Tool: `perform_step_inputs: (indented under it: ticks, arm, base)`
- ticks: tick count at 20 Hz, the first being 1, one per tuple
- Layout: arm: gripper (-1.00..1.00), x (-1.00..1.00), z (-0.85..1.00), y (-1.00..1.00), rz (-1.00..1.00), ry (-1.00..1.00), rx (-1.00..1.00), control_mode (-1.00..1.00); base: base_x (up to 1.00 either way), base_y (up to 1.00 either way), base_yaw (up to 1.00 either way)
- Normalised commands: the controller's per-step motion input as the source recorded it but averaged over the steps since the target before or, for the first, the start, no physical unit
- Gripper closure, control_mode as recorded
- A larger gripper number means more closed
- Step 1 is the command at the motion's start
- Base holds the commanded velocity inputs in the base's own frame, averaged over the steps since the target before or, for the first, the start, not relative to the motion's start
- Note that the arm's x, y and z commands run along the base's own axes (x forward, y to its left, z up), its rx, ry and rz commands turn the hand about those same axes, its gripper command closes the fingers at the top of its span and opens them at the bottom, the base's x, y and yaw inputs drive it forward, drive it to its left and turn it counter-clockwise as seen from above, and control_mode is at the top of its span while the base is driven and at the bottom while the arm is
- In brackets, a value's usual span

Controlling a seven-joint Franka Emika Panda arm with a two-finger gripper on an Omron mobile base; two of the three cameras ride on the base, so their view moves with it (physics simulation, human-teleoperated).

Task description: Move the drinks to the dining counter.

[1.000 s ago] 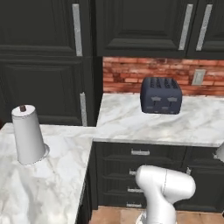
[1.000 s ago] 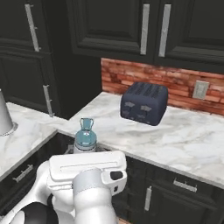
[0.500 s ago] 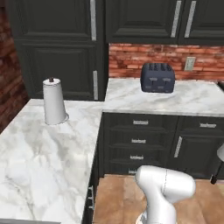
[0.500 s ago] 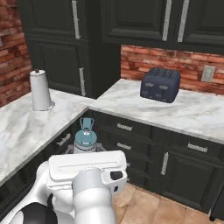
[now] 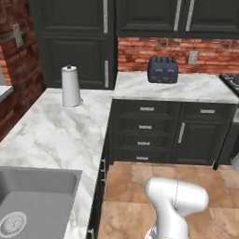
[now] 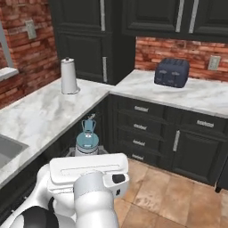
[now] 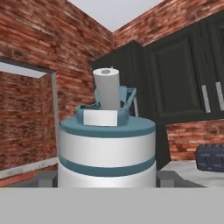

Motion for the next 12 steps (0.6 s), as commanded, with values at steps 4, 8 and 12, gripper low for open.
perform_step_inputs:
  ticks: [4, 8, 12]
  arm:
    - [1.0, 0.0, 0.0, 0.0, 0.0, 0.0, 0.0, 1.0]
    - [1.0, 0.0, 0.0, 0.0, 0.0, 0.0, 0.0, 1.0]
    - [1.0, 0.0, 0.0, 0.0, 0.0, 0.0, 0.0, 1.0]
  base:
    - [-1.0, 0.0, 0.0]
    - [-1.0, 0.0, 0.0]
    - [-1.0, 0.0, 0.0]
